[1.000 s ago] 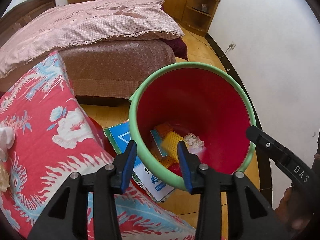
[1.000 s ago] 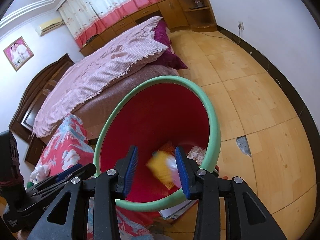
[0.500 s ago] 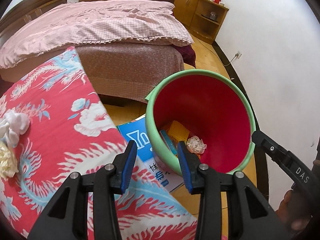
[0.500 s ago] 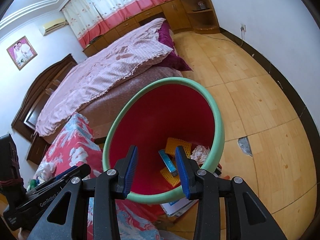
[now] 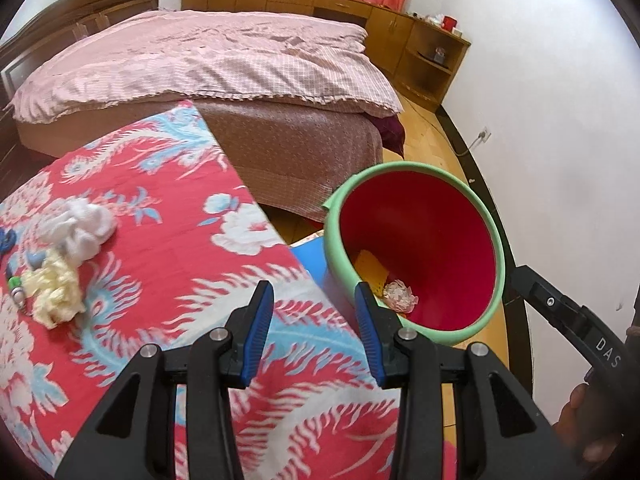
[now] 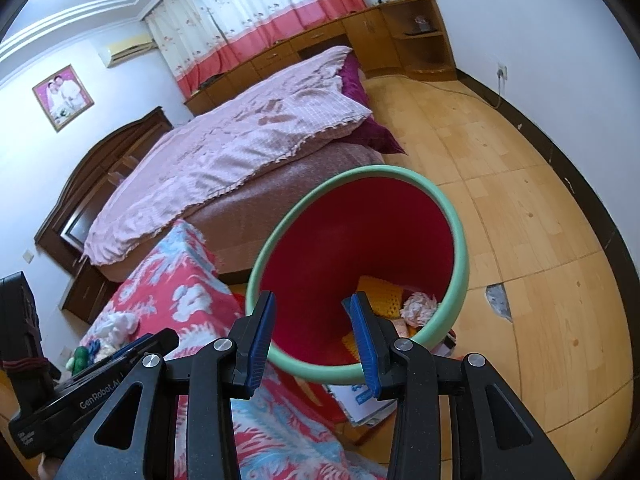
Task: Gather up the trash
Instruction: 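Move both open tools back over the bed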
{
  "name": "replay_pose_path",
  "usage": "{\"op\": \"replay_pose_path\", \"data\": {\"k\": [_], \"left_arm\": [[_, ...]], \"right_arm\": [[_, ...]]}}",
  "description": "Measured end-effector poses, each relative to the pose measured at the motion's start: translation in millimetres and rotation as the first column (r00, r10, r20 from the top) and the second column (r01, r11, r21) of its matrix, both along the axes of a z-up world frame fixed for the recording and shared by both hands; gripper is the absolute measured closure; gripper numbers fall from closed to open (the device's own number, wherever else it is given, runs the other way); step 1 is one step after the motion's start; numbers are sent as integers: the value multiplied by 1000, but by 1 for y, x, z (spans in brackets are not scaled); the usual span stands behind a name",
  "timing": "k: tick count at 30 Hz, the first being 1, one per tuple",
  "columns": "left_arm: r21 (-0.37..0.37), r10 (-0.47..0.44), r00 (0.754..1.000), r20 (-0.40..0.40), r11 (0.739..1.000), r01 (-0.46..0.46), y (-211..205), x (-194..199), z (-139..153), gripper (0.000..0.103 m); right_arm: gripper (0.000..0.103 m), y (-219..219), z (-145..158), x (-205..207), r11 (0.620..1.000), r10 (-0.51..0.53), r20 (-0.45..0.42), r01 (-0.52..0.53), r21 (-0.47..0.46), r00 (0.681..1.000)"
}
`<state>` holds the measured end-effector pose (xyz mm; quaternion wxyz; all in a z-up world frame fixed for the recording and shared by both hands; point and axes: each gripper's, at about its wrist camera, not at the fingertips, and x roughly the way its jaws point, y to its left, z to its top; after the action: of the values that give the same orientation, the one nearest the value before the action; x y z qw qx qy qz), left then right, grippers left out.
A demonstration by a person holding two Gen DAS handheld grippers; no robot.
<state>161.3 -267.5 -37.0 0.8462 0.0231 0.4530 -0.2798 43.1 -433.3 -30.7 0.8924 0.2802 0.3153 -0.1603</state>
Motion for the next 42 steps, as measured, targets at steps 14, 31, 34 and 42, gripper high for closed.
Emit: {"op": "replay_pose_path", "data": {"k": [14, 31, 34, 42], "left_arm": [[-31, 127, 992, 27, 992, -126, 69, -11, 16, 61], [-18, 333, 942, 52, 943, -332, 169, 12, 19, 61], [-1, 365, 929, 60, 931, -365, 187, 22, 18, 61], [36, 439, 897, 59, 897, -441, 228, 48, 6, 61]], "right_arm": [[63, 42, 19, -3, 997, 77, 35, -77, -13, 996], [62, 95, 26, 30, 977, 210, 22, -209, -40, 977], [62, 104, 25, 38, 971, 238, 11, -237, -37, 971], [62, 123, 17, 57, 961, 273, -12, -274, -33, 962]]}}
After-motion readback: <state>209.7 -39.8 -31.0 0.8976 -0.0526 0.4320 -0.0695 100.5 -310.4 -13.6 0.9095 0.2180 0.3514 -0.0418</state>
